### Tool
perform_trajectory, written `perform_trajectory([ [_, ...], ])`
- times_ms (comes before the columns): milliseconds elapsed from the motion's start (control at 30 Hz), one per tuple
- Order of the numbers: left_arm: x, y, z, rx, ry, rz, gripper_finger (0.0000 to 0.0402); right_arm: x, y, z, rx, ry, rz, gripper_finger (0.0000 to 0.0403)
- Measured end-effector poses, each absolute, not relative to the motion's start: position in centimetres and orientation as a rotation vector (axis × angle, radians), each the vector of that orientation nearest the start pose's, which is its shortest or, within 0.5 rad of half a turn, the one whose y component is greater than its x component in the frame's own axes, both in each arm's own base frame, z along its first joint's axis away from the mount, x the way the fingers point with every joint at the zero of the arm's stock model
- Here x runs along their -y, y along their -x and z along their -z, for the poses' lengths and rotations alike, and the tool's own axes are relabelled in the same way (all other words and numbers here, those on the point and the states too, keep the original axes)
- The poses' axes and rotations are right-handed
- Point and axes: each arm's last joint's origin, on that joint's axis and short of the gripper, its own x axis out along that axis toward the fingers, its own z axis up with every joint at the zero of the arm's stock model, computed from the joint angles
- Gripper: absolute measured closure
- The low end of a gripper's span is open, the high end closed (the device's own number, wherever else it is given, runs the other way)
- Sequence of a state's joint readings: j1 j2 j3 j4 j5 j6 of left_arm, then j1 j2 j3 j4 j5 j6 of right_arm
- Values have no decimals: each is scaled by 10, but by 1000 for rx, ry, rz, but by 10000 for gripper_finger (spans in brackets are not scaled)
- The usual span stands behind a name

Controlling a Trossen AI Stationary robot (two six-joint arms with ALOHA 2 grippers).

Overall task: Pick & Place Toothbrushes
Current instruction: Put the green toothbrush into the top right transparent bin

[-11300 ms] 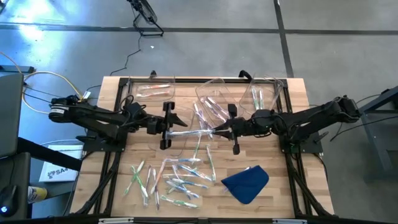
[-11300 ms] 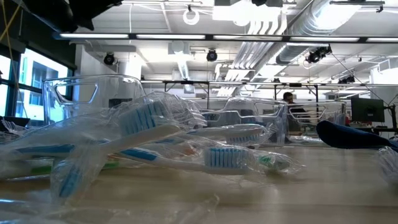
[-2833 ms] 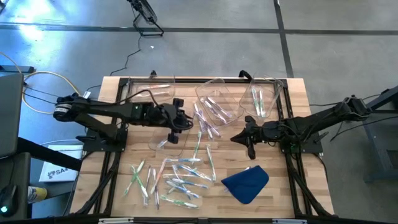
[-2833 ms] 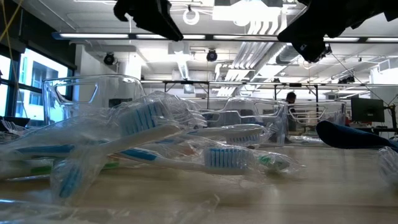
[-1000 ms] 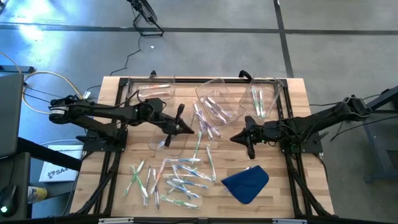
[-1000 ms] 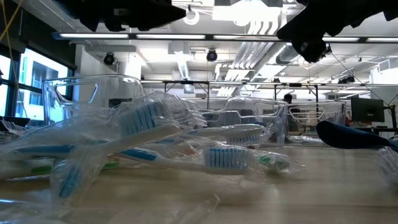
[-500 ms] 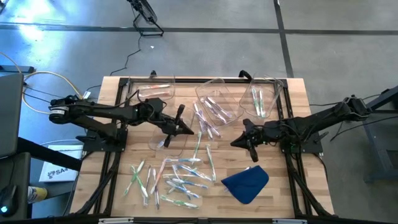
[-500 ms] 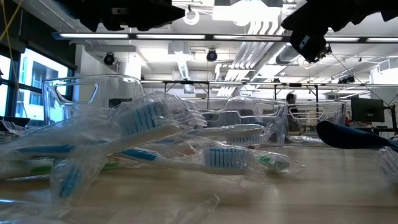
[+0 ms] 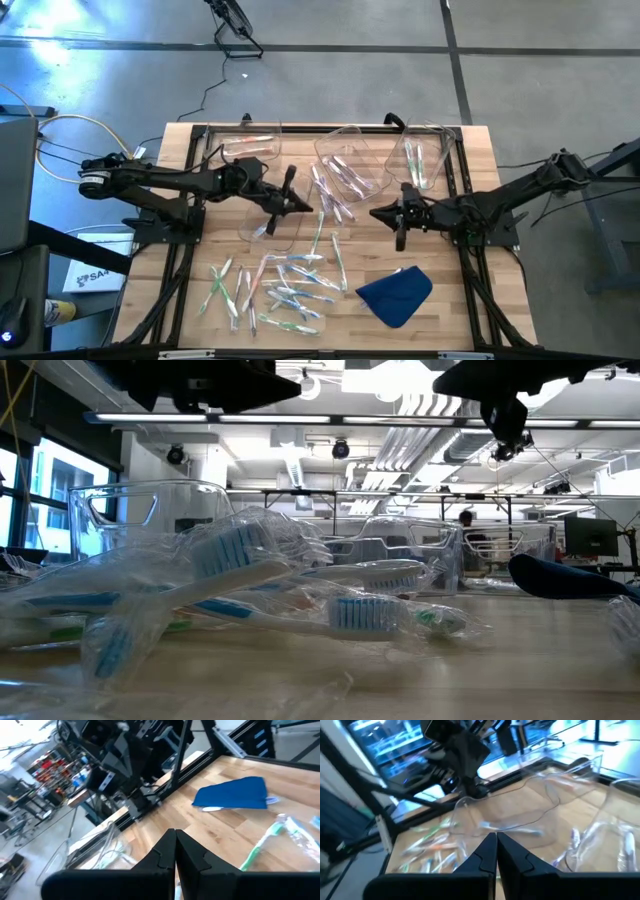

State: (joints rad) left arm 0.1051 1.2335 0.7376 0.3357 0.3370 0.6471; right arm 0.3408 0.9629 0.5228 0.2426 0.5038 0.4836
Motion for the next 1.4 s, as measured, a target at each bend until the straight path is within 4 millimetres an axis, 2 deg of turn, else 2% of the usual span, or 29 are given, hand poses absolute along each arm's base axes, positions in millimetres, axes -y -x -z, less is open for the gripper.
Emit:
perform_trajectory([
  [167, -19, -270, -274, -78, -608, 275, 401, -62, -207, -247, -156, -430, 274, 399],
  [400, -19, -269, -271, -105, -600, 284, 401, -74, -239, -247, -239, -381, 302, 399],
  [533, -19, -269, -271, -105, -600, 284, 401, -75, -253, -235, -282, -383, 341, 399],
  [633, -19, -269, -270, -115, -597, 287, 401, -73, -261, -221, -312, -458, 386, 399],
  [767, -19, -269, -269, -126, -594, 291, 401, -72, -268, -207, -348, -564, 401, 399],
  [867, -19, -269, -269, -125, -595, 291, 401, -74, -270, -202, -378, -573, 377, 399],
  [1000, -19, -269, -269, -124, -595, 291, 401, -75, -272, -201, -385, -520, 340, 399],
  [1267, -19, -269, -270, -119, -594, 290, 401, -80, -278, -212, -344, -480, 140, 399],
  [1400, -19, -269, -270, -120, -592, 290, 401, -83, -279, -215, -342, -506, 182, 400],
])
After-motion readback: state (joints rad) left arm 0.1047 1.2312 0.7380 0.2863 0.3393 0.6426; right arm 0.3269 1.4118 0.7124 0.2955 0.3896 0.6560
